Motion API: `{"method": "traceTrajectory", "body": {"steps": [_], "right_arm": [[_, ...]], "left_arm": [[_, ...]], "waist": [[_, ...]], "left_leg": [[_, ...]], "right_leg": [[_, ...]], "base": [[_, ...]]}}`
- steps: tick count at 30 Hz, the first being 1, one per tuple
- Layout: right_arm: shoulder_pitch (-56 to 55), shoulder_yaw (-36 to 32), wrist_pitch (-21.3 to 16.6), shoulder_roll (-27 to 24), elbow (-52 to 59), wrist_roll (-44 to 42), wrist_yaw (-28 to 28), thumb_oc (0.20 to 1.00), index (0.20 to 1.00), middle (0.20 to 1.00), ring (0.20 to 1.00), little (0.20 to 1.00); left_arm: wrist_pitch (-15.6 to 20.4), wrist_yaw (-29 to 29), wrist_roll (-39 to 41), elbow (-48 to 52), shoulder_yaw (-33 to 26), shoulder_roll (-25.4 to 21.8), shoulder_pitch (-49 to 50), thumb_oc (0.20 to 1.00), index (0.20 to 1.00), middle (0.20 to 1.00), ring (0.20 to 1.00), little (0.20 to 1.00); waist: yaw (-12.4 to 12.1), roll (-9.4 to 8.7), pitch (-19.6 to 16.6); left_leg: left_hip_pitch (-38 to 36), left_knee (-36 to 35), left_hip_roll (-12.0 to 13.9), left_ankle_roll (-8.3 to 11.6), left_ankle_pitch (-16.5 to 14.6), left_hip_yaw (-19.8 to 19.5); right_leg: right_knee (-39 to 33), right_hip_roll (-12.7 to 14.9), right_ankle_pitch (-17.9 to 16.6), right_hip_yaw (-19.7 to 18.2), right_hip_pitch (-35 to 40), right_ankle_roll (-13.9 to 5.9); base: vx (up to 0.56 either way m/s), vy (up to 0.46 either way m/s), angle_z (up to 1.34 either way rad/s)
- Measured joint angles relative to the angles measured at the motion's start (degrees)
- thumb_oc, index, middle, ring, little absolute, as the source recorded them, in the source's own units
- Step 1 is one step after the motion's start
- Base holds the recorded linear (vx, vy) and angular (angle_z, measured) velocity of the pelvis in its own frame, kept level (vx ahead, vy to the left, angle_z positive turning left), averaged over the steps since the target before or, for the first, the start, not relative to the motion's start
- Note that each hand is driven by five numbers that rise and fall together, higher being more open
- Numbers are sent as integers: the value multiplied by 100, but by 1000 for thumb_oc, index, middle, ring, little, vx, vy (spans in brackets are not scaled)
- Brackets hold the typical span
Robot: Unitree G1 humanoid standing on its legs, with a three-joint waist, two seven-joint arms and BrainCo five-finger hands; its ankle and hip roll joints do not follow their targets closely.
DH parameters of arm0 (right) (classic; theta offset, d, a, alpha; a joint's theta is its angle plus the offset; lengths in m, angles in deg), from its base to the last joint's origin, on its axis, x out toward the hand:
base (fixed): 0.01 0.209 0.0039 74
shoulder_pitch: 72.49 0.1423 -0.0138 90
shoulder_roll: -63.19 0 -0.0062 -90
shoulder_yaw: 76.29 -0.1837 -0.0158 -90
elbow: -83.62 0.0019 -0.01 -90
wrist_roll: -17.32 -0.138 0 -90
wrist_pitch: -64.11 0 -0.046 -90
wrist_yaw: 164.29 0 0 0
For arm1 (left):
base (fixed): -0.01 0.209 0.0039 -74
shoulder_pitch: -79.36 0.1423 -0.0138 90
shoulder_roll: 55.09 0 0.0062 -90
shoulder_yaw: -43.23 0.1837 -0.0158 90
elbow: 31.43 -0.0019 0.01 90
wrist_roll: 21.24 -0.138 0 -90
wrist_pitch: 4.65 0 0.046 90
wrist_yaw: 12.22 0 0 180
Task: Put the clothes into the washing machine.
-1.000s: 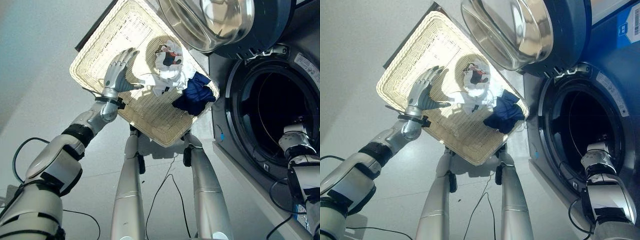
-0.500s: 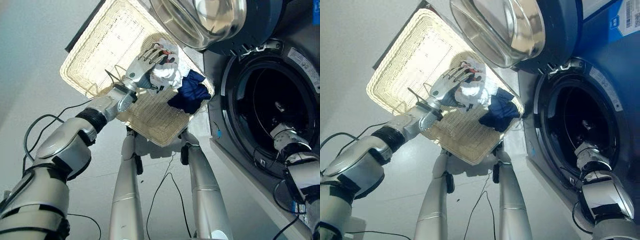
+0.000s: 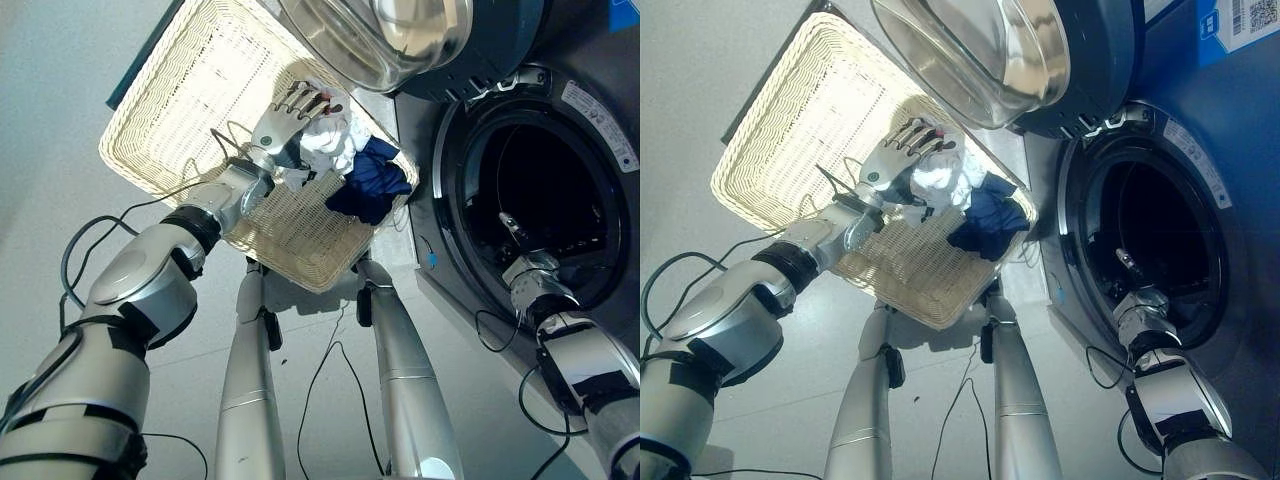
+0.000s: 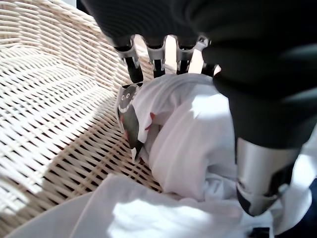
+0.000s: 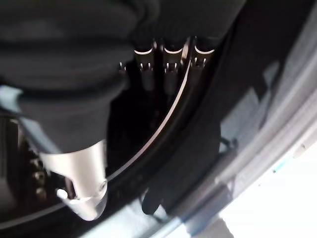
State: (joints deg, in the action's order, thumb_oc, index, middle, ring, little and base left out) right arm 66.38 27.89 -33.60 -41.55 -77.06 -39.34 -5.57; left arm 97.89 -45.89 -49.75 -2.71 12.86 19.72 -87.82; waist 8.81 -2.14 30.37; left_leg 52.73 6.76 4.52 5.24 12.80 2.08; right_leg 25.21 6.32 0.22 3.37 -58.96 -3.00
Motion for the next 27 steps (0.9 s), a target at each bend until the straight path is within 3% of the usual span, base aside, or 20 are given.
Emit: {"method": "traceTrajectory", "body": {"steps": [7, 8, 9, 27], "right_arm": [[-42, 12, -322, 157, 221, 0, 173, 1000, 1000, 1000, 1000, 1000], [-57, 12, -359, 161, 280, -1, 194, 1000, 1000, 1000, 1000, 1000], [-66, 13, -399, 165, 335, -2, 204, 1000, 1000, 1000, 1000, 1000], [-94, 37, -941, 499, 1214, -26, 274, 1000, 1000, 1000, 1000, 1000]], "left_arm": [[9, -32, 1, -280, -7, 38, -64, 1000, 1000, 1000, 1000, 1000], [5, -32, 0, -293, -7, 43, -67, 442, 442, 442, 442, 442], [-6, -22, -1, -300, -6, 53, -70, 200, 200, 200, 200, 200], [40, 145, 153, -540, -119, 89, -210, 200, 200, 200, 200, 200]], "waist": [[27, -7, -4], [34, -7, -4], [40, -7, -4], [121, -17, -12]], "left_leg": [[1, 2, 4, -3, -4, 83], [1, 5, 5, -3, -4, 83], [1, 6, 5, -2, -5, 84], [-4, 39, 7, 14, -18, 125]], "right_leg": [[58, -15, 9, -93, -81, -15], [58, -17, 9, -93, -81, -15], [59, -17, 9, -94, -81, -16], [60, -28, -17, -147, -98, 1]], "base": [[0, 4, -3], [0, 0, 0], [0, 0, 0], [0, 2, 0]]}}
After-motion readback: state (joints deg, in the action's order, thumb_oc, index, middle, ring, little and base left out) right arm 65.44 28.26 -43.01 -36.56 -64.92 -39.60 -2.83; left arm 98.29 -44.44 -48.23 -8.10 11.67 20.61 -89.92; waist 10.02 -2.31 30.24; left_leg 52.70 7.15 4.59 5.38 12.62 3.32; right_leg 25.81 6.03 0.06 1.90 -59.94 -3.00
